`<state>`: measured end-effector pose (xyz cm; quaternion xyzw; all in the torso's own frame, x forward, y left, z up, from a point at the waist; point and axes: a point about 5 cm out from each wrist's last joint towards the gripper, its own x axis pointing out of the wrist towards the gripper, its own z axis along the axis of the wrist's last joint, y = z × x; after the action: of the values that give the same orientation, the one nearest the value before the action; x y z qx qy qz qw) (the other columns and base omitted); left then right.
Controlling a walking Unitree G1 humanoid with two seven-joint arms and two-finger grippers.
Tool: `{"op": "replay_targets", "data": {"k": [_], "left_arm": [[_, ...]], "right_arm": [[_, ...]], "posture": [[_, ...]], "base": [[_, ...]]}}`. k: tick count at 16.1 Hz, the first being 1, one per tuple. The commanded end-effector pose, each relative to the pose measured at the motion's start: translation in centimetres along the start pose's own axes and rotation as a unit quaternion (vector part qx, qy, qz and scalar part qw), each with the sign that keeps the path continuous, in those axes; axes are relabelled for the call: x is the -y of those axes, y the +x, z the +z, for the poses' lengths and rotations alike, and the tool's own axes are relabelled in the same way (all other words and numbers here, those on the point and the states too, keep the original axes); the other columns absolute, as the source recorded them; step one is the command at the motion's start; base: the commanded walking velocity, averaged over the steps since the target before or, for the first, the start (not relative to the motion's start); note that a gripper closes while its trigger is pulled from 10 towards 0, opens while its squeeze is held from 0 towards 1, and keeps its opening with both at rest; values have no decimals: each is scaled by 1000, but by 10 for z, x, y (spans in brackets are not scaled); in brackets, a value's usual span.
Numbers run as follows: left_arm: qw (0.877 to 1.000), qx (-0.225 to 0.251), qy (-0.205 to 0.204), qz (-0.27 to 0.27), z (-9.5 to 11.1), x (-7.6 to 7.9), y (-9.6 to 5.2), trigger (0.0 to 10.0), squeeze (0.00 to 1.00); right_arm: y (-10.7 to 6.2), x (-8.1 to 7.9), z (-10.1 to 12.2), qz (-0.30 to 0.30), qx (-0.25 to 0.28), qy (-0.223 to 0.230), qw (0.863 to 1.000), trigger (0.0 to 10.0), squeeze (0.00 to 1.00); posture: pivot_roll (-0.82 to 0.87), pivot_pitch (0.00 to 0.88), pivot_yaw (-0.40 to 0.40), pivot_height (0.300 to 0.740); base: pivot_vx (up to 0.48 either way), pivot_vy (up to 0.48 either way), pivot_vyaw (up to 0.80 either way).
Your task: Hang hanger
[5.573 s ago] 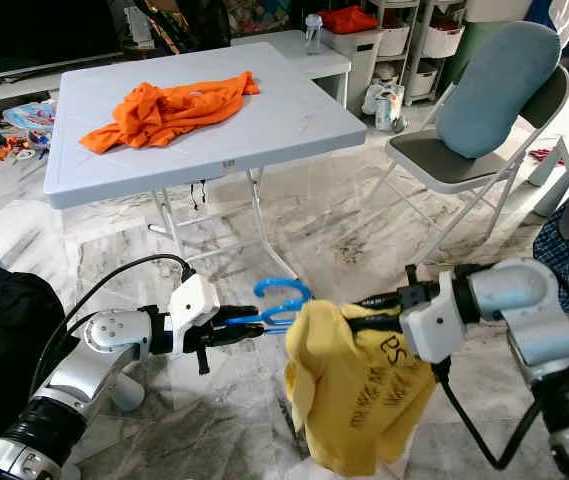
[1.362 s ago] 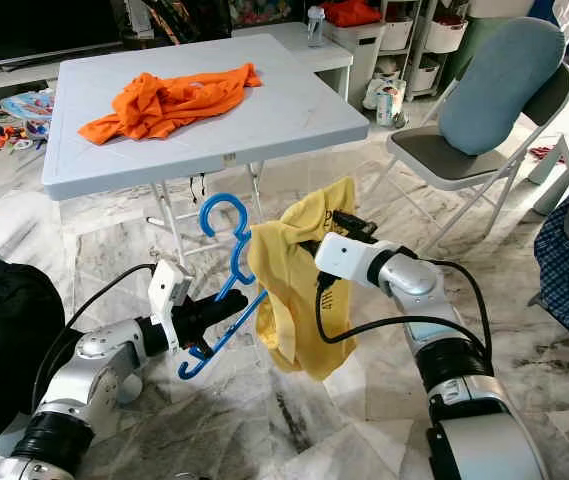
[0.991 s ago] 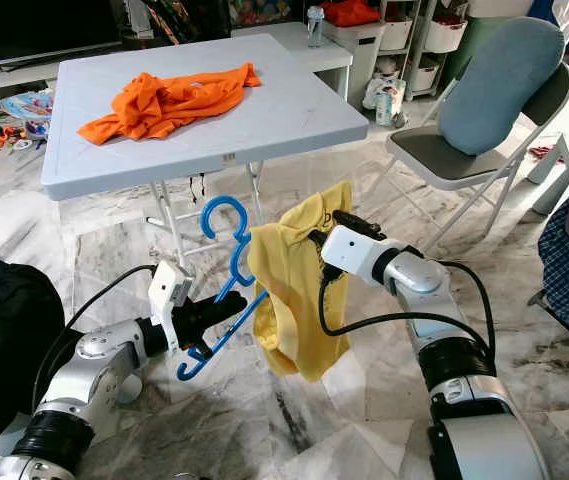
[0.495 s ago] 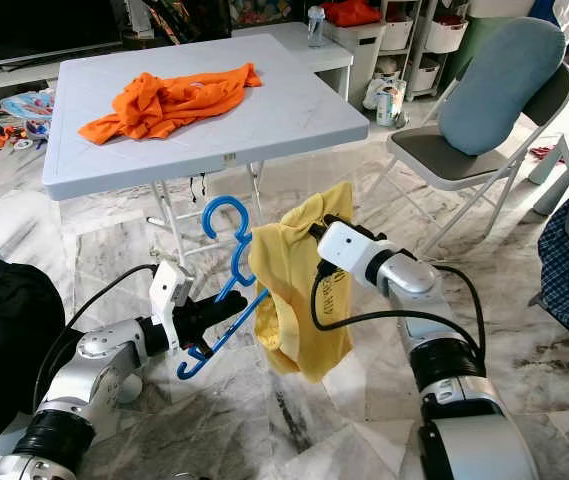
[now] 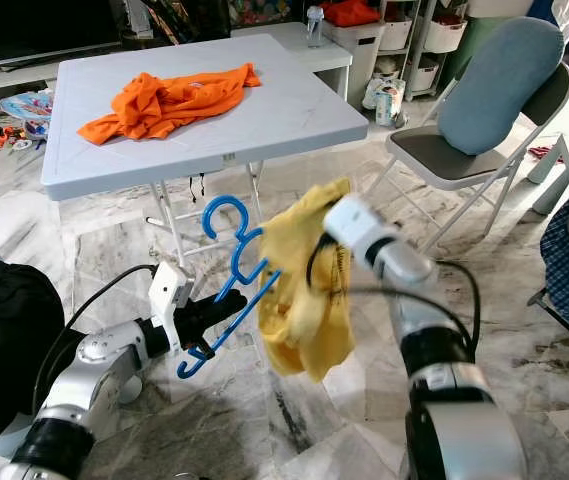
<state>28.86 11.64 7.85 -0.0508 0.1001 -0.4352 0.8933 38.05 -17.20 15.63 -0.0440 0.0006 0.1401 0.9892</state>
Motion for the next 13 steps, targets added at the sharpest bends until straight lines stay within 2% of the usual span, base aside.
{"op": "replay_targets", "data": {"k": [1, 3, 6, 8, 13], "left_arm": [[1000, 7, 24, 8, 7, -1, -3, 0, 0], [999, -18, 28, 12, -5, 1, -14, 0, 0], [999, -38, 36, 6, -10, 9, -24, 0, 0], [997, -55, 45, -7, -14, 14, -36, 0, 0], [997, -74, 33, -9, -18, 21, -64, 0, 0]], "right_arm": [[4, 10, 15, -42, 28, 16, 999, 0, 0], [5, 25, 29, -111, 53, 33, 992, 0, 0], [5, 41, 41, -182, 71, 51, 979, 0, 0], [5, 48, 43, -224, 67, 40, 972, 0, 0], [2, 54, 32, -264, 32, 4, 964, 0, 0]], "posture": [[-100, 0, 4, 740], [-101, 0, 8, 740], [-94, 0, 6, 740], [-86, 0, 0, 740], [-65, 0, -10, 740]], "base": [[0, 0, 0], [0, 0, 0], [0, 0, 0], [0, 0, 0], [0, 0, 0]]}}
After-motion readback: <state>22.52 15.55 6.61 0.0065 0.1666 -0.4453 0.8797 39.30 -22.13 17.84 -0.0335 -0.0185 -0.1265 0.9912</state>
